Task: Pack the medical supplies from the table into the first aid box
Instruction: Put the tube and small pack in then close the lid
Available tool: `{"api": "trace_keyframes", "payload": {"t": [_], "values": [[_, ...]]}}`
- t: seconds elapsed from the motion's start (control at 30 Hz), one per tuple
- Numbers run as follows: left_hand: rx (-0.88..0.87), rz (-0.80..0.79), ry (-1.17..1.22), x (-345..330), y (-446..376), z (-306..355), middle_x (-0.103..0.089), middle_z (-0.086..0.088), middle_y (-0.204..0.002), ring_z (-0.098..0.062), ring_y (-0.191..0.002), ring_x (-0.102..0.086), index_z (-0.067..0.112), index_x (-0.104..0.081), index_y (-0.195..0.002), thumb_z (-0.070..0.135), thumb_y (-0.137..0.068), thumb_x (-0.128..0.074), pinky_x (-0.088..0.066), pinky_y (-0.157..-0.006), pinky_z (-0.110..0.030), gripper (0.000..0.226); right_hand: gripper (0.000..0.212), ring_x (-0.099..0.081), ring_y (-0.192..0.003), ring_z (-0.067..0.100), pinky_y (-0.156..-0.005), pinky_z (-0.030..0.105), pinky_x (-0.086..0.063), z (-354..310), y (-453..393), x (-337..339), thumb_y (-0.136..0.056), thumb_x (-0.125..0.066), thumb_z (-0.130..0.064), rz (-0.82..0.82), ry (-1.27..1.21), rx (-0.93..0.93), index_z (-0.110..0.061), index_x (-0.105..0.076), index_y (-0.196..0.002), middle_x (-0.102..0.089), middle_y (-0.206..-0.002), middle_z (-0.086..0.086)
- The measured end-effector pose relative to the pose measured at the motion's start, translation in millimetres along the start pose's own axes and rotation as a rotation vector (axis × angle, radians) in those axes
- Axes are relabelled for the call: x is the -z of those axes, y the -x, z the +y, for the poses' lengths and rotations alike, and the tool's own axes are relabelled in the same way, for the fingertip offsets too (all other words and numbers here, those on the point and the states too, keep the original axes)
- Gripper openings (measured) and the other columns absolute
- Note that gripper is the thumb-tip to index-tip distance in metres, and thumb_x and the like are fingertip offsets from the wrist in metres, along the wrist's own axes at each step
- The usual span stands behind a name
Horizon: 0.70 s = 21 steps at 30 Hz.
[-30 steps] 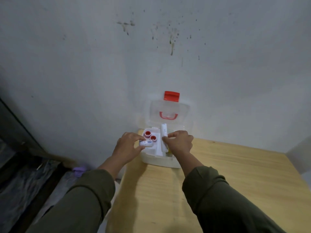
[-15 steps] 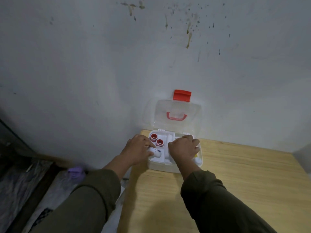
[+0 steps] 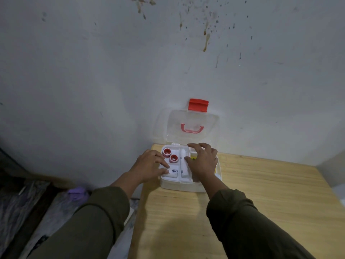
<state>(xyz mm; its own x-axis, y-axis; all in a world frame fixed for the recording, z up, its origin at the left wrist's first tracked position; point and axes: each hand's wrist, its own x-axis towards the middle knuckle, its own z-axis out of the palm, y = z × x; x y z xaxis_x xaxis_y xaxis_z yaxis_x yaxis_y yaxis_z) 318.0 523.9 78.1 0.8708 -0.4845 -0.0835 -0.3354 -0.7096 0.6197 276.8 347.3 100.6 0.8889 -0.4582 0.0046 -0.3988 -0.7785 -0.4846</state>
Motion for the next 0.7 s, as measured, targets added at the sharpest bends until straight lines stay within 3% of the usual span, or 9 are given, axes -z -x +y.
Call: {"api": "trace_keyframes", "payload": {"t": [0.23,0.33,0.47,0.7], "values": [[-0.016,0.064,0.003,5,-10,6,-0.06,0.003,-0.119,-0.016,-0.114,-0.048,0.023,-0.072,-0.101,0.037,-0.077,-0.073,-0.039,-0.097,-0.032,0.028,0.049,-0.03,-0.13,0.024,-0.105,0.04,-0.031,5,-11,14,-0.083,-0.064,-0.036,0.088,-0.016,0.06,-0.034,-0.047,-0.129,-0.038,-0.142,0.002],[-0.008,0.204,0.058,15,-21,11,-0.059,-0.001,-0.115,-0.019,-0.112,-0.051,0.02,-0.068,-0.103,0.036,-0.081,-0.069,-0.039,-0.096,-0.031,0.028,0.054,-0.029,-0.132,0.025,-0.104,0.04,-0.031,7,-23,28,-0.082,-0.064,-0.034,0.145,-0.023,0.106,-0.034,-0.043,-0.132,-0.034,-0.144,0.003],[0.073,0.405,0.181,31,-41,32,-0.049,-0.007,-0.132,-0.022,-0.119,-0.05,0.019,-0.052,-0.127,0.038,-0.086,-0.062,-0.041,-0.1,-0.035,0.046,0.062,-0.031,-0.13,0.028,-0.1,0.044,-0.034,10,-41,49,-0.08,-0.065,-0.032,0.26,-0.095,0.176,-0.029,-0.039,-0.136,-0.032,-0.143,0.009],[0.256,0.352,0.36,45,-73,71,-0.035,-0.009,-0.151,-0.027,-0.138,-0.034,0.018,-0.029,-0.145,0.045,-0.099,-0.028,-0.028,-0.111,-0.038,0.054,0.061,-0.038,-0.119,0.027,-0.094,0.04,-0.036,18,-68,57,-0.082,-0.061,-0.034,0.367,-0.124,0.197,-0.028,-0.035,-0.137,-0.04,-0.13,0.012]]}}
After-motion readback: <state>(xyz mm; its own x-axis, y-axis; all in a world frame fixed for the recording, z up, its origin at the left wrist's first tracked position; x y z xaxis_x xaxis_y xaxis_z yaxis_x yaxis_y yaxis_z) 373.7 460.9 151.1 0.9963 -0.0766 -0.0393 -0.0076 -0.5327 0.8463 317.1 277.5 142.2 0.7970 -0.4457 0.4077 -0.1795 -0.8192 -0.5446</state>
